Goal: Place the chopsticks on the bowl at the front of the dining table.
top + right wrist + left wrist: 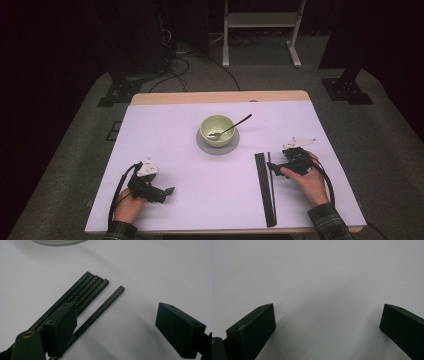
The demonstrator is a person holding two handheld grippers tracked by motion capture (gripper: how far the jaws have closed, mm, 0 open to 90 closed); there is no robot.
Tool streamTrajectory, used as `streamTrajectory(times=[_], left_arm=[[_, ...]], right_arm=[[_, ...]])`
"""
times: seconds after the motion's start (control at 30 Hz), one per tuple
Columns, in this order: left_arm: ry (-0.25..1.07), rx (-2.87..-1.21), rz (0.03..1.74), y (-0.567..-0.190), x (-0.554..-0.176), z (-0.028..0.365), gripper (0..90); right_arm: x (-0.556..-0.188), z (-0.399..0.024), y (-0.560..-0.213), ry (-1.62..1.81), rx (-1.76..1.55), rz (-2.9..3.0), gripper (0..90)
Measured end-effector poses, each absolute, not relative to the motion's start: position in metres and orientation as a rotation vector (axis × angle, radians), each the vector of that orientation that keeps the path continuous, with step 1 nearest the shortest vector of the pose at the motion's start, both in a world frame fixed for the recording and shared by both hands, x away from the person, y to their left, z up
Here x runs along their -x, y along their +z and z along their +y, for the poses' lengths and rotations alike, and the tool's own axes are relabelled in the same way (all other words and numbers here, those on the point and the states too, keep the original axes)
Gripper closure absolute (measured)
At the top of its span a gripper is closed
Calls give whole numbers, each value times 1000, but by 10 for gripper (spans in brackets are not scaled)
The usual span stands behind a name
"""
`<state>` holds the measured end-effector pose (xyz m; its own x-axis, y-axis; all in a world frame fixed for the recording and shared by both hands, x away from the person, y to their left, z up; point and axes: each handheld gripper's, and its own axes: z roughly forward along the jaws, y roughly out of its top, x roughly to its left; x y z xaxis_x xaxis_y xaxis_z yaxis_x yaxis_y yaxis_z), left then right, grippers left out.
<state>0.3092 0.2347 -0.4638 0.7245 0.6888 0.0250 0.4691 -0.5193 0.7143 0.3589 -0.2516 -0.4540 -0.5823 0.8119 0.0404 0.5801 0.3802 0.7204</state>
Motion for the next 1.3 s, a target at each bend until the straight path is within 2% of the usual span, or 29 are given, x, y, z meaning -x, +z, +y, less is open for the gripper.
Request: streamTrajectory(times=[1.3], left_arm=[[399, -2216, 872, -464, -309, 235, 0]], right_arm=[[-271, -254, -450, 1069, -1185, 2365, 159]])
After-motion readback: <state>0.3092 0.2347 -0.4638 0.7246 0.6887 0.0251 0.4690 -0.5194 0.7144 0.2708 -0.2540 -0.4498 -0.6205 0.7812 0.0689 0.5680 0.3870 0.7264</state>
